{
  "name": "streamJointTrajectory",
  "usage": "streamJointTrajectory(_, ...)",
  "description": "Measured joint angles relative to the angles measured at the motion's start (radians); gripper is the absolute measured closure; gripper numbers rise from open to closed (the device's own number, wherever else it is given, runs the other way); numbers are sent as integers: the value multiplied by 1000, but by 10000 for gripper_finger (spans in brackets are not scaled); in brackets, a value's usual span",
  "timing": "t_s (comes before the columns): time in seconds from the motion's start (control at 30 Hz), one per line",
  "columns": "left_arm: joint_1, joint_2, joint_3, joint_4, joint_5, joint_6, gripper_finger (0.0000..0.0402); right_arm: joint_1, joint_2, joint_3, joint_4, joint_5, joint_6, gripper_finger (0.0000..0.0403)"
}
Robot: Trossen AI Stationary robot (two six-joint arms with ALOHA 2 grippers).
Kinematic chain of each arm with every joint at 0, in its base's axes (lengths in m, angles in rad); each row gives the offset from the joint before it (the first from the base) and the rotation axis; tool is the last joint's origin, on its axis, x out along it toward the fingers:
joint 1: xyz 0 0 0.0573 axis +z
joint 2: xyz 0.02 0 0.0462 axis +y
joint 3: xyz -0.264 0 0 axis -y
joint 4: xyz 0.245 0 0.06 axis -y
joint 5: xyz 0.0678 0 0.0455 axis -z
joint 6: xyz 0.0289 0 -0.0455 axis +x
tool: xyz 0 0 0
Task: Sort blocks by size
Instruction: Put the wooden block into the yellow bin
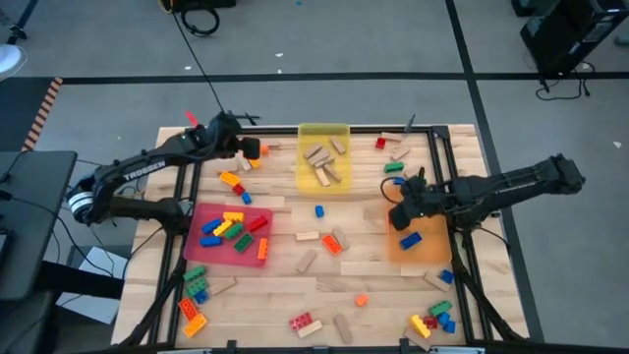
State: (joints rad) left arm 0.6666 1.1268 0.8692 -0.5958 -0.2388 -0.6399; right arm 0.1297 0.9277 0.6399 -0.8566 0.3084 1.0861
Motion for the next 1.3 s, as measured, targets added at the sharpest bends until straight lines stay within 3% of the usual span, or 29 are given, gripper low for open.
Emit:
streamJointTrajectory(0.27, 169, 133, 7, -91, 223, 106, 122, -81, 1, 0, 119, -20, -76, 226)
streamJointTrajectory(0.37, 188, 232, 47, -151, 248, 205, 122, -95, 1, 0, 154, -22, -68, 226)
streamJointTrajectory(0.7, 190, 518, 206, -393, 171, 654, 122, -108, 1, 0, 254, -23, -19, 226)
streamJointTrajectory(0.87, 189, 598, 206, -393, 152, 738, 122, -108, 1, 0, 260, -23, 20, 226)
streamJointTrajectory(1.1, 189, 667, 206, -402, 27, 790, 122, -108, 1, 0, 291, -23, 45, 226)
streamJointTrajectory(1.3, 189, 719, 213, -422, 27, 842, 135, -108, 1, 0, 313, -21, 47, 226)
